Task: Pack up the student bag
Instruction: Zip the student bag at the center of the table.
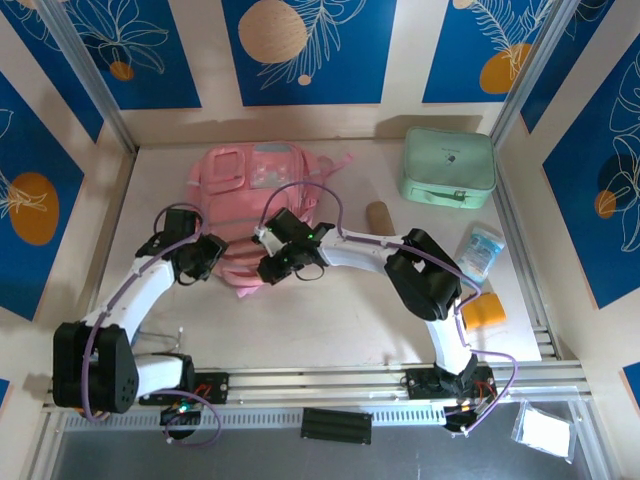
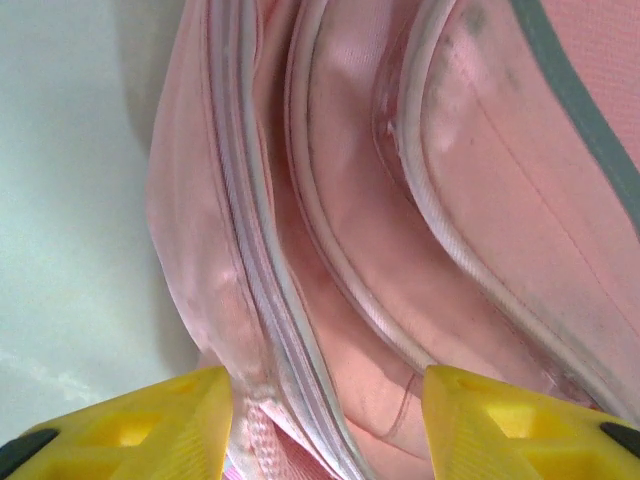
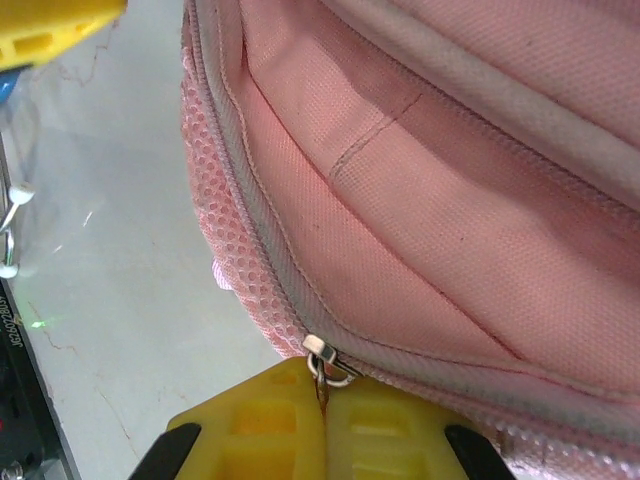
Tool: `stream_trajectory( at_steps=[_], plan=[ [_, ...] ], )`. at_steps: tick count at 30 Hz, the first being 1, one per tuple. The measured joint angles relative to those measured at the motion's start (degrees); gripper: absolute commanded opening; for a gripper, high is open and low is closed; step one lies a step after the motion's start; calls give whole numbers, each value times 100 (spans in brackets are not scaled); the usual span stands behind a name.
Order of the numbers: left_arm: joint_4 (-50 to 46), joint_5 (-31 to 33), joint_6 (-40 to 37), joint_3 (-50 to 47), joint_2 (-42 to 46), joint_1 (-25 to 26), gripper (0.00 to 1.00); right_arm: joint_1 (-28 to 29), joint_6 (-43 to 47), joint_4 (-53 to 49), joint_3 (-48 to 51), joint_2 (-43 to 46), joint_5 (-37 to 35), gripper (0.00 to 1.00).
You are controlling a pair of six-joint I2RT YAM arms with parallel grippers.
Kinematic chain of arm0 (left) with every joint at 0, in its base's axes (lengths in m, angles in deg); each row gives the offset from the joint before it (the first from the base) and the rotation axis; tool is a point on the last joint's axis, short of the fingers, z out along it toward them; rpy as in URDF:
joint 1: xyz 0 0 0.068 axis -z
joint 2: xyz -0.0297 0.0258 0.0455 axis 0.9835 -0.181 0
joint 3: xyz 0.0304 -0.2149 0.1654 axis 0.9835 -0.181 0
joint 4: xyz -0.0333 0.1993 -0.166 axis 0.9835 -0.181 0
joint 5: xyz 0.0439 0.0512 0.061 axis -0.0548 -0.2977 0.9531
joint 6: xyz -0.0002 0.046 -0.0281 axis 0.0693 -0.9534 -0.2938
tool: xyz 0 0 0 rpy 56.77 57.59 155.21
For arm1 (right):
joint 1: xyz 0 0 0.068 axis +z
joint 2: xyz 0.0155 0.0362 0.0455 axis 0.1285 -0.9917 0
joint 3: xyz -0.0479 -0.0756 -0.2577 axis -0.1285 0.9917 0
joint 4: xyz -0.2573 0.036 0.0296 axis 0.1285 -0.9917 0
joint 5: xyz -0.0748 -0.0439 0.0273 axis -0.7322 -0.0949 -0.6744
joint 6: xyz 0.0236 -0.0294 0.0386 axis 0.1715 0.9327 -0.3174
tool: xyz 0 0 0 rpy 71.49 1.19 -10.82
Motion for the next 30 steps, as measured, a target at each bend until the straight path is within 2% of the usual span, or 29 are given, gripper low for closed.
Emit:
stream_trajectory(
  at_steps=[7,13,18,21,25,30],
  plan=[
    [-280,256,409,-4,-116,293,49,11,-96,22,0,-4,15,0],
    [-138,271,446,7,-654,450,54,11,-103,22,0,-4,15,0],
    [-35,234,404,83,-1047,490,53,11,-103,20,0,-4,-4,0],
    [22,234,382,90,-1104,494,42,13,-103,22,2,-4,-28,0],
    [28,260,374,85,-1121,503,15,35,-103,20,44,9,-181,0],
    [114,192,299,55,-1123,527,5,118,46,284,621,426,-892,0]
  ],
)
